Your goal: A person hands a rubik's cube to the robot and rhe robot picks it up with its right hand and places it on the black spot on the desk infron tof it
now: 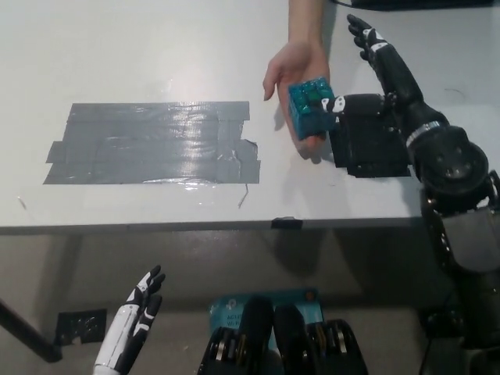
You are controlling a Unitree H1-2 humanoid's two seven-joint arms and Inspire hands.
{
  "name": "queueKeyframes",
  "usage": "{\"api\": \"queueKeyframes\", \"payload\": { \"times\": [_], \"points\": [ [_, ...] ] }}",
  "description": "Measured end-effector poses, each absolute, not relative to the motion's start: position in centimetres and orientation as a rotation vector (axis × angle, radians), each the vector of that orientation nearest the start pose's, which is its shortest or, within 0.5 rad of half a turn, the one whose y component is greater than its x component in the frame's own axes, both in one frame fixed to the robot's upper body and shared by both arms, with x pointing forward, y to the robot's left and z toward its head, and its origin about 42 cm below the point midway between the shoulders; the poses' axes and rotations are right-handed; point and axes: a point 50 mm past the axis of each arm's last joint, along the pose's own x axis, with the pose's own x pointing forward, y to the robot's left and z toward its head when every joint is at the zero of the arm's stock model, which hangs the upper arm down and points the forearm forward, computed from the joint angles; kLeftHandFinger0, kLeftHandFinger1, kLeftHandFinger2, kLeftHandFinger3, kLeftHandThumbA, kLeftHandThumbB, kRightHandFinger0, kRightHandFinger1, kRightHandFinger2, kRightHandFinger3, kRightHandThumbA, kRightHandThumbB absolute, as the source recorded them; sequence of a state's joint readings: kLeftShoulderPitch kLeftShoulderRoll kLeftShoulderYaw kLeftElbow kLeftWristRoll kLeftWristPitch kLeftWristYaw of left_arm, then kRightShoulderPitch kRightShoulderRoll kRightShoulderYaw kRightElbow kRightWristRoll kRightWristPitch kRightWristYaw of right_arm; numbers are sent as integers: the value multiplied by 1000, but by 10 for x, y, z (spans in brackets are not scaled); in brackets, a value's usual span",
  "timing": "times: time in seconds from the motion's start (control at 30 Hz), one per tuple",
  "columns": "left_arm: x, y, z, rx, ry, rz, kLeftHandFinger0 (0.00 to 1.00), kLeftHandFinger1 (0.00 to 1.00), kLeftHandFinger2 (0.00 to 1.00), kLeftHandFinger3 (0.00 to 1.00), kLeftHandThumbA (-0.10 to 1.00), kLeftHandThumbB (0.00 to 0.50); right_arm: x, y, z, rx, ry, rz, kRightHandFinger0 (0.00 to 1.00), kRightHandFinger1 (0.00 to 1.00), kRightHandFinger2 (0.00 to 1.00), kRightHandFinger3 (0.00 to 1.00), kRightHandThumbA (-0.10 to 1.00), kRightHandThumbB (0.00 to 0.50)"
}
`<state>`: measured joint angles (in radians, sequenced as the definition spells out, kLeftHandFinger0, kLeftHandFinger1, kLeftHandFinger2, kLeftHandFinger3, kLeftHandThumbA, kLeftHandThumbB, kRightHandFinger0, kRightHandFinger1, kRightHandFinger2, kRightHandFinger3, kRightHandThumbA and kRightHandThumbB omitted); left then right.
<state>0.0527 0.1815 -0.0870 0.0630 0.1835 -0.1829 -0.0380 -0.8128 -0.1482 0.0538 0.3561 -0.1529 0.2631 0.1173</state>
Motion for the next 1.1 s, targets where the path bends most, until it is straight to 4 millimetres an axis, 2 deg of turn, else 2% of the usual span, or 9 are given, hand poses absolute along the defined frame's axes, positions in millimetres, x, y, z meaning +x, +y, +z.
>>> {"api": "queueKeyframes", "payload": {
  "times": [0.17, 0.4, 0.5, 0.9, 0.97, 1.0, 1.03, 1.07, 1.1],
  "points": [
    [263, 246, 78, 357, -58, -156, 1000, 1000, 1000, 1000, 984, 142, 508, -173, 291, -368, -136, 217, 1000, 1000, 1000, 1000, 1000, 500],
    [265, 246, 79, 357, -60, -157, 1000, 1000, 1000, 1000, 983, 168, 512, -168, 280, -393, -91, 246, 1000, 1000, 1000, 1000, 1000, 491],
    [265, 246, 79, 357, -58, -157, 1000, 1000, 1000, 1000, 985, 160, 514, -166, 278, -401, -77, 259, 1000, 1000, 1000, 1000, 984, 499],
    [271, 245, 83, 363, -68, -175, 1000, 1000, 1000, 1000, 997, 161, 529, -170, 286, -481, -48, 282, 1000, 1000, 1000, 1000, 918, 500],
    [271, 245, 83, 363, -68, -179, 1000, 1000, 1000, 1000, 1000, 155, 530, -171, 285, -484, -42, 281, 1000, 1000, 1000, 1000, 823, 483],
    [272, 245, 84, 364, -69, -180, 1000, 1000, 1000, 1000, 999, 154, 532, -171, 285, -485, -38, 280, 1000, 1000, 1000, 1000, 714, 479],
    [272, 245, 84, 364, -70, -181, 1000, 1000, 1000, 1000, 997, 154, 533, -172, 284, -483, -35, 278, 1000, 1000, 1000, 1000, 556, 410],
    [273, 245, 84, 365, -70, -181, 1000, 1000, 1000, 1000, 994, 153, 533, -172, 284, -478, -33, 273, 1000, 1000, 1000, 1000, 508, 414],
    [274, 245, 85, 365, -70, -181, 1000, 1000, 1000, 1000, 984, 157, 534, -173, 284, -477, -33, 267, 583, 569, 542, 681, 115, 259]
  ]
}}
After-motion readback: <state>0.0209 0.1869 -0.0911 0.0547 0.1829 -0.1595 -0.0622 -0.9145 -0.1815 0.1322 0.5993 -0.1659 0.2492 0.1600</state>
